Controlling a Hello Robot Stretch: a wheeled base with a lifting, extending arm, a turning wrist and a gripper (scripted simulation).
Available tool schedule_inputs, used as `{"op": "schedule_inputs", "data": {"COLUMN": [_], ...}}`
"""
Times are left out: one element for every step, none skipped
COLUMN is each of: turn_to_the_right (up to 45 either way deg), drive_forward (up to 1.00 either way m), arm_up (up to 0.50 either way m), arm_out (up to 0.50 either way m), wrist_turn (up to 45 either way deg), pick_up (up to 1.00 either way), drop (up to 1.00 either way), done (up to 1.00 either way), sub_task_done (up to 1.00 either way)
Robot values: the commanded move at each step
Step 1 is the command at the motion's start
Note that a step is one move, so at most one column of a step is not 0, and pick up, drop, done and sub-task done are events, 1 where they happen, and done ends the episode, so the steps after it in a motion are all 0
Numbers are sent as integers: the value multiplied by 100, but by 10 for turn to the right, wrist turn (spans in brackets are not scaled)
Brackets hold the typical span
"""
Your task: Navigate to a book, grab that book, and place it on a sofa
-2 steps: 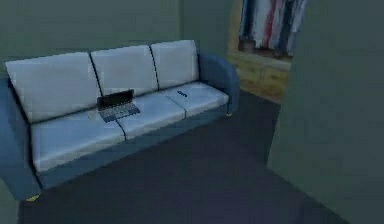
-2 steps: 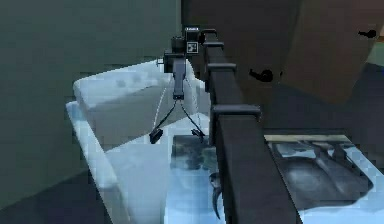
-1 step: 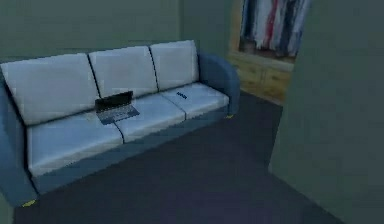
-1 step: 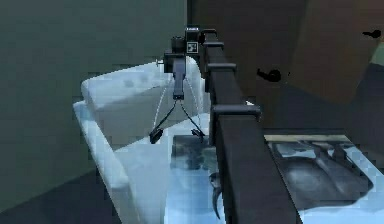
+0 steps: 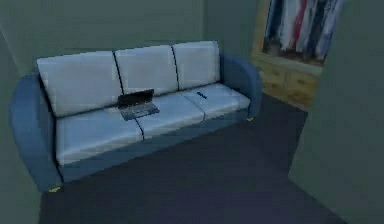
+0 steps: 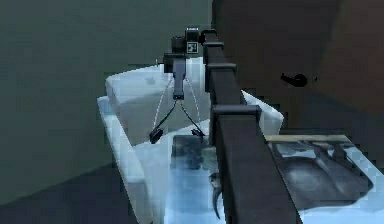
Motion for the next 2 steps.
{"op": "schedule_inputs", "data": {"turn_to_the_right": [0,-30], "drive_forward": [100,0], "arm_up": [0,0], "arm_out": [0,0], "wrist_turn": [0,0], "pick_up": [0,0], "drop": [0,0], "done": [0,0], "sub_task_done": [0,0]}}
